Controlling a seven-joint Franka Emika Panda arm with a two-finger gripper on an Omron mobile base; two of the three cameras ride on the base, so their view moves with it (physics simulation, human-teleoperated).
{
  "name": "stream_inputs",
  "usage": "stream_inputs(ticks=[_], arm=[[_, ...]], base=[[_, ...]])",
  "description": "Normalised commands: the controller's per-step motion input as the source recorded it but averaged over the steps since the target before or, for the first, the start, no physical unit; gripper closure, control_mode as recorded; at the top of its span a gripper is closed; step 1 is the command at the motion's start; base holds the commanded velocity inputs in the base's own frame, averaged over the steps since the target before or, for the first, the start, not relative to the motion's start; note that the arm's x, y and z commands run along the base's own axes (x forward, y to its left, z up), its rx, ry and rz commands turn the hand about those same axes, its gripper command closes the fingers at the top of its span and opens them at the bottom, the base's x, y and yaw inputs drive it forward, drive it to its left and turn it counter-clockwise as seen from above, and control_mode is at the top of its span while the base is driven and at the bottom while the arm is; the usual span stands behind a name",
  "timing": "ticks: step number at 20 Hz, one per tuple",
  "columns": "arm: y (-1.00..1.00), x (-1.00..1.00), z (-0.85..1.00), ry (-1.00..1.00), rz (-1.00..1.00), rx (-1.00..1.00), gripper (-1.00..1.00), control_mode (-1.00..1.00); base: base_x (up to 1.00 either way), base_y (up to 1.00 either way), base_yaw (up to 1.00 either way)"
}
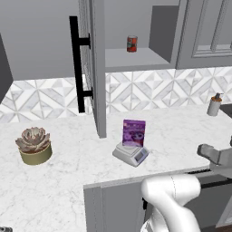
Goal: Pick the cereal and place it on the digital scale for weighing, and close the cabinet.
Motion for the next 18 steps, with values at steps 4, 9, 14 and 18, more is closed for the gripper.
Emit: stream_inputs(ticks=[4,9,14,18], arm=[[0.84,-0.05,-0.8,0.05,-0.05,0.32,-1.0,-1.0],[0.59,0.11,-0.95,0.0,-0.22,0.4,-1.0,-1.0],[0.32,0.49,-0.91,0.07,-0.2,0.31,-1.0,-1.0],[0.37,0.59,-0.61,0.05,-0.3,0.27,-1.0,-1.0]], base=[[0.0,0.0,0.0],[0.0,0.0,0.0],[0.0,0.0,0.0],[0.0,0.0,0.0]])
